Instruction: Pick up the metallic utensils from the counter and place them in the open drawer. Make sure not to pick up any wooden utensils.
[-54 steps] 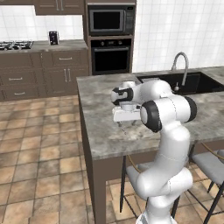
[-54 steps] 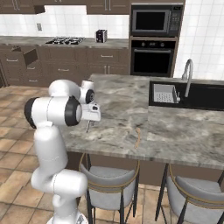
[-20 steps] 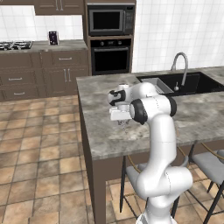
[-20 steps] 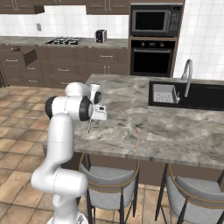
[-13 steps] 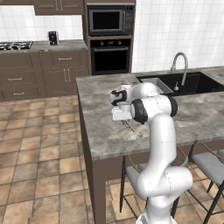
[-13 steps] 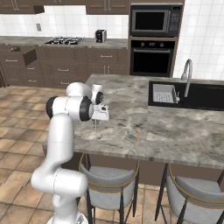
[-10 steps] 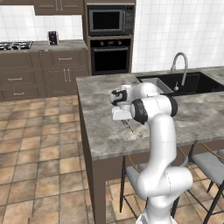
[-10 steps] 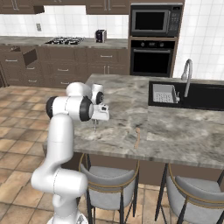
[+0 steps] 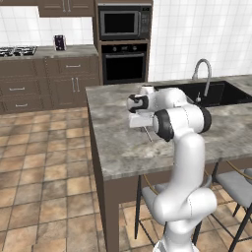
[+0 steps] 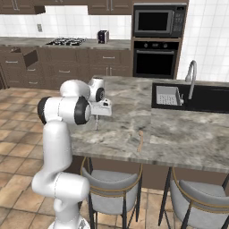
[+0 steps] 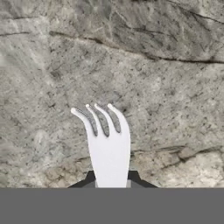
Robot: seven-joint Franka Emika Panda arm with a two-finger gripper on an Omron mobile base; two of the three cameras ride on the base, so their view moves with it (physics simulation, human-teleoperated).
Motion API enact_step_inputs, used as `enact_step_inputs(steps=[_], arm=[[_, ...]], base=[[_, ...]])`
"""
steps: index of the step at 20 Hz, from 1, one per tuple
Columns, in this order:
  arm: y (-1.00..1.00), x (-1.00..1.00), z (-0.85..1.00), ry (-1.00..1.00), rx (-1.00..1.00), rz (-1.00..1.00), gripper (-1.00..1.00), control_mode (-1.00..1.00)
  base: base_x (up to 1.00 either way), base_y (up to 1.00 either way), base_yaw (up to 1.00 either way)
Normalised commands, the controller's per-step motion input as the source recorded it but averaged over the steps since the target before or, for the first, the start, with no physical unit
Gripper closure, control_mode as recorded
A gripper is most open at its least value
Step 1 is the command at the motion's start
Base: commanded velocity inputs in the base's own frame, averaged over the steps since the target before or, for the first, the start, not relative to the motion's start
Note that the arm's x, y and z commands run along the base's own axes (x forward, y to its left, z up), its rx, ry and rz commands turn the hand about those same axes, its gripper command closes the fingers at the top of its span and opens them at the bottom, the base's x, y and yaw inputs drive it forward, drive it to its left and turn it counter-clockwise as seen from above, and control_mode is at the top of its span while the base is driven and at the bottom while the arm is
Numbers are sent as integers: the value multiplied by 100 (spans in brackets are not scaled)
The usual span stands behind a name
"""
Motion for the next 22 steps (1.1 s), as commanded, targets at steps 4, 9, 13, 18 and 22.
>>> enact_step_inputs(steps=[4,9,13,18,22], arm=[[-1,-30,69,-19,1,0,100,-100],[0,-17,76,-9,6,0,100,-100],[0,-8,77,-3,6,0,100,-100],[0,-12,59,0,2,0,100,-100],[3,-13,38,0,0,0,100,-100]], base=[[0,0,0],[0,0,0],[0,0,0],[0,0,0],[0,0,0]])
